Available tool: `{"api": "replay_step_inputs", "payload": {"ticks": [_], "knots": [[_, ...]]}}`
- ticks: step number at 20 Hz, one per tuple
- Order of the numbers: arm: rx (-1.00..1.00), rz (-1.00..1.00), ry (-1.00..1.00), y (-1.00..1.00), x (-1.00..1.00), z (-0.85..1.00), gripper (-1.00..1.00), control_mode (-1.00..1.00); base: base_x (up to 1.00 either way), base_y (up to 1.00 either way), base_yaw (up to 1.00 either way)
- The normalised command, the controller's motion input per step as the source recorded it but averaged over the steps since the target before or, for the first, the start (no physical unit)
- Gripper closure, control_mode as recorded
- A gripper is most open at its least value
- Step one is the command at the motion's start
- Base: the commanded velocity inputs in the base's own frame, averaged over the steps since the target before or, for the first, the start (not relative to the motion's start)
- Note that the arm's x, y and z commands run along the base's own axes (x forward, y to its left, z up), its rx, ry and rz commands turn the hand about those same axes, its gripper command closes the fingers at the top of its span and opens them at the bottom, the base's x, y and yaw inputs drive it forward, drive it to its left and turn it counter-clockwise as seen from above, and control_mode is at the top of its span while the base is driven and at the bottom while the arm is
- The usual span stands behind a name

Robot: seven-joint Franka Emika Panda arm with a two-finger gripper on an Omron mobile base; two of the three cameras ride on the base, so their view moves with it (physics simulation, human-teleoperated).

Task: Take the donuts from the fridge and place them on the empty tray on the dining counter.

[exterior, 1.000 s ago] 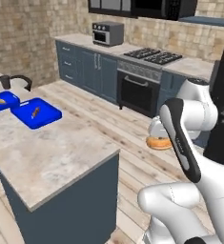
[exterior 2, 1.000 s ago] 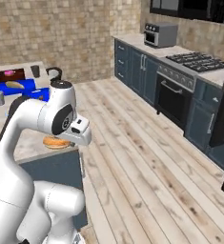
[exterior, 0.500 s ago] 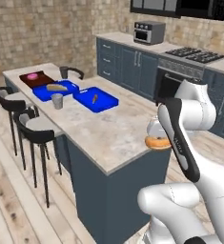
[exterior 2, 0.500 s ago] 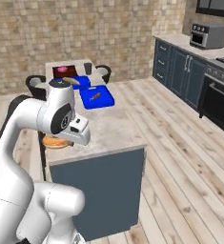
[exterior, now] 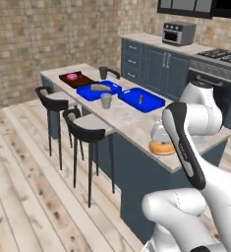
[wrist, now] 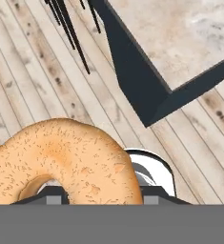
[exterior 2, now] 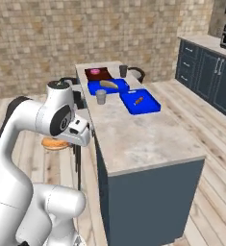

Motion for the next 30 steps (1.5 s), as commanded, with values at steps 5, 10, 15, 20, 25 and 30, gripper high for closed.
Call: {"api": "replay_step_inputs", "payload": {"ticks": [5, 10, 15, 20, 25, 30], "knots": [[0.0, 0.0, 0.0, 0.0, 0.0, 0.0, 1.0, 1.0, 0.56, 1.0, -0.05], [0.0, 0.0, 0.0, 0.0, 0.0, 0.0, 1.0, 1.0, 0.44, 1.0, -0.2], [0.0, 0.0, 0.0, 0.0, 0.0, 0.0, 1.0, 1.0, 0.34, 1.0, -0.35], [0.0, 0.0, 0.0, 0.0, 0.0, 0.0, 1.0, 1.0, 0.37, 0.97, -0.38], [0.0, 0.0, 0.0, 0.0, 0.0, 0.0, 1.0, 1.0, 0.44, 0.85, -0.4], [0.0, 0.0, 0.0, 0.0, 0.0, 0.0, 1.0, 1.0, 0.44, 0.79, -0.41]]}}
